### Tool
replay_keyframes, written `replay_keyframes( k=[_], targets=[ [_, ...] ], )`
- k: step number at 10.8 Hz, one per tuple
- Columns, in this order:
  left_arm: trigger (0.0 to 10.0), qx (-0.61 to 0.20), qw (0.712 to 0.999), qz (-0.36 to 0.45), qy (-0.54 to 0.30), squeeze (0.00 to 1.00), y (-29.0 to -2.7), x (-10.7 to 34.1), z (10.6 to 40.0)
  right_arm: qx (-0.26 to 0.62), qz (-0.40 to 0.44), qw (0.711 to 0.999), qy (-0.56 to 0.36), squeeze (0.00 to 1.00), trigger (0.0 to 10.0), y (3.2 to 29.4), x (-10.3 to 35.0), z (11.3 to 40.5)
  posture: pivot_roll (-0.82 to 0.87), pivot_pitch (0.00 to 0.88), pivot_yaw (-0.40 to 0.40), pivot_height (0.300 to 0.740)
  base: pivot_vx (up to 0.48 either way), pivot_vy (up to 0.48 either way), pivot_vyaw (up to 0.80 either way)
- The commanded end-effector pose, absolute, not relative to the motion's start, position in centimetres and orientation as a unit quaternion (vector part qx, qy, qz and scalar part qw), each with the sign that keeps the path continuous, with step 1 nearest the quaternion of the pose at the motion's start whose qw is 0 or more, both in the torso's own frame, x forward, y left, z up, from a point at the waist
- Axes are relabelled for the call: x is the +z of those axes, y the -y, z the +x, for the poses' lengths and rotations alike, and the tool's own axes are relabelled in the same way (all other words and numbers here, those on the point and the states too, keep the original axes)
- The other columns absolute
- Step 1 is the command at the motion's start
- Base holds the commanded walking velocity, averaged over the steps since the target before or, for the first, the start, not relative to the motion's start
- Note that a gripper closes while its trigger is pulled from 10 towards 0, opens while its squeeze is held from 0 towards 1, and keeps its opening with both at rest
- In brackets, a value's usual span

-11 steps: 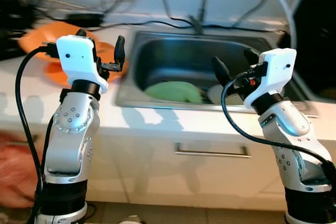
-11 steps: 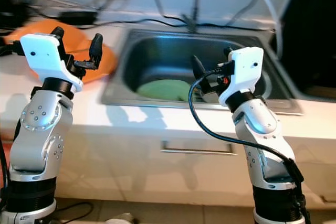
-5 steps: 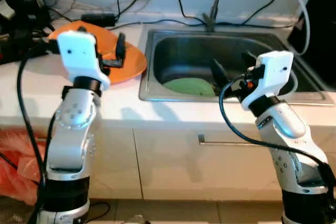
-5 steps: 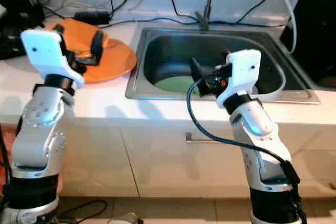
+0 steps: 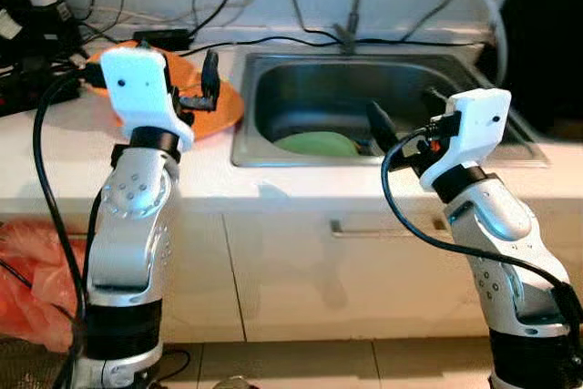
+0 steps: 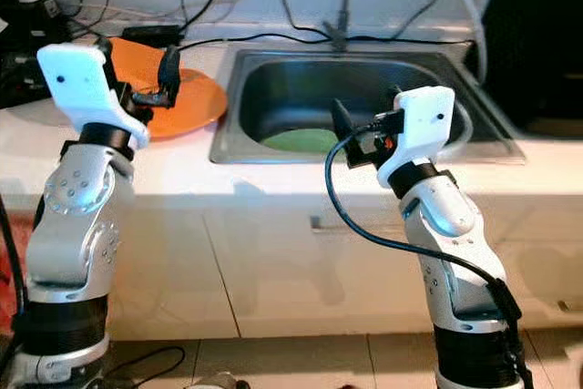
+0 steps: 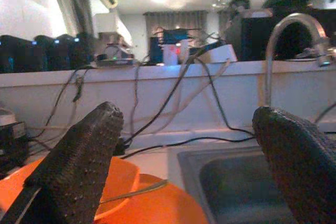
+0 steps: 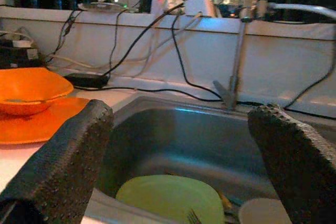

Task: Kitchen organization

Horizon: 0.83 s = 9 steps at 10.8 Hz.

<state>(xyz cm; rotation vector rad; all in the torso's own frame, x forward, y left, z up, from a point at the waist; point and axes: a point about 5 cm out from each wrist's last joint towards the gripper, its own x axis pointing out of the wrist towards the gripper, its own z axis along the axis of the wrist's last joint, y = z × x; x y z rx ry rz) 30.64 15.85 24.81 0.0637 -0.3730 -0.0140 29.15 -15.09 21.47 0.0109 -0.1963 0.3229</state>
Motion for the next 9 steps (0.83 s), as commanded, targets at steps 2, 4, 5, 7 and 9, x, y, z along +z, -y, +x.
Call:
replay_keyframes(
  k=[2,4,5,7,9],
  targets=[
    [10.0,0.009,0.985,0.032,0.170,0.00,-16.10,24.46,30.98,0.154,0.002,0.982,0.105,0.79,10.0,15.31,21.57,29.06,0.12,0.021,0.009,0.740,0.000,0.390,0.00],
    [10.0,0.001,0.984,0.040,0.176,0.00,-15.88,24.56,30.94,0.154,0.001,0.983,0.105,0.79,10.0,15.32,21.57,29.06,0.12,0.020,0.009,0.740,0.000,0.000,0.00],
    [10.0,-0.001,0.984,0.039,0.174,0.00,-15.88,24.55,30.96,0.154,0.001,0.982,0.105,0.79,10.0,15.30,21.56,29.05,0.12,0.020,0.011,0.740,0.000,0.000,0.00],
    [10.0,-0.001,0.984,0.035,0.173,0.00,-15.83,24.53,31.01,0.153,0.001,0.983,0.106,0.79,10.0,15.30,21.50,29.01,0.12,0.019,0.012,0.740,0.390,0.000,0.00],
    [10.0,-0.005,0.985,0.034,0.169,0.00,-15.69,24.32,31.09,0.152,0.000,0.983,0.106,0.79,10.0,15.29,21.50,29.05,0.12,0.019,0.011,0.740,0.459,0.000,0.00]
  ],
)
